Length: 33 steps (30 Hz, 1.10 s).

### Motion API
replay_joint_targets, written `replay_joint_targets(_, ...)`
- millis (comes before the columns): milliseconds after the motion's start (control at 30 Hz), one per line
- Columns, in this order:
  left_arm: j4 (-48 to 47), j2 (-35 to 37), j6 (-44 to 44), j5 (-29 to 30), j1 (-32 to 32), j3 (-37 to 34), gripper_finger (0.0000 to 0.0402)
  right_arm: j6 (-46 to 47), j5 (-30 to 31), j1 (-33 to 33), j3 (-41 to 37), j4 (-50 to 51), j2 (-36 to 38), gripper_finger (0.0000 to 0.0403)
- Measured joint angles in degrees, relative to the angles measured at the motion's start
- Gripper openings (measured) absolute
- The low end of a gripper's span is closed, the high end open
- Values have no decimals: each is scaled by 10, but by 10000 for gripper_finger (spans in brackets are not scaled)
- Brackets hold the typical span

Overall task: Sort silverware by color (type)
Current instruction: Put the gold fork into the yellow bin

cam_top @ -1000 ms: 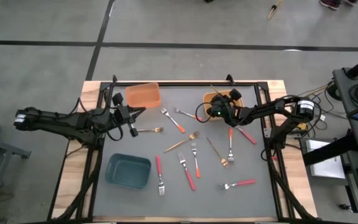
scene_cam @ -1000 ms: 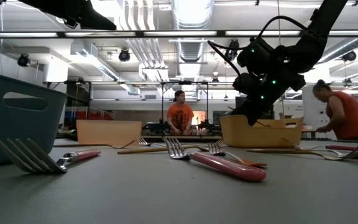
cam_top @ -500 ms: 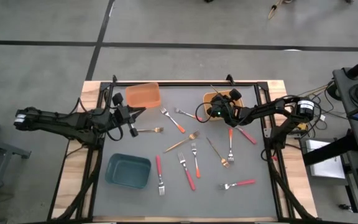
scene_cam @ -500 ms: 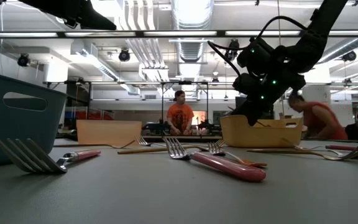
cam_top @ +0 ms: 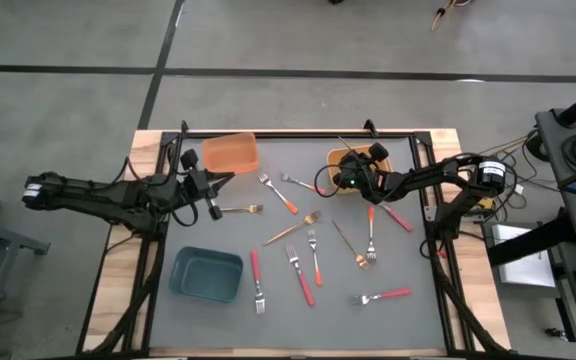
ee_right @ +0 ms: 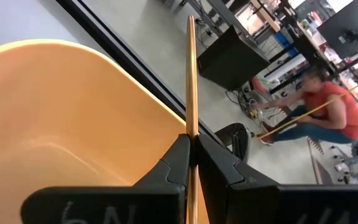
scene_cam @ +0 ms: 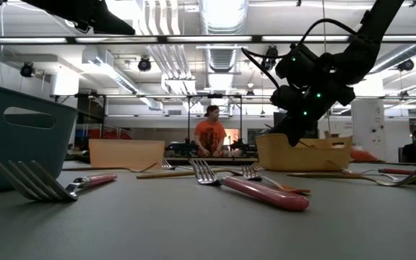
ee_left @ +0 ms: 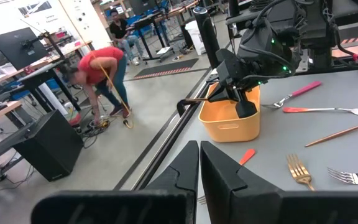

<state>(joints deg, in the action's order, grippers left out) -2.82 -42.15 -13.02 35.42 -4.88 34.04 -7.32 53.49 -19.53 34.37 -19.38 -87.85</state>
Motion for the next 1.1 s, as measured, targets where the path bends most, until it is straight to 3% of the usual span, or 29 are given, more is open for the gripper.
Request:
replay_joint_targets(433, -43, 0, -1, 0, 0, -5, 0, -2, 0, 0, 0, 1, 0, 13)
replay_joint_targets(800, 39, 0, -179, -1, 18, -27, 0, 10, 0, 0, 0, 14, 0, 13)
replay_joint_targets(1100, 45, 0, -222, -1, 55, -27, 0, 14, 0, 1, 0, 18, 0, 21)
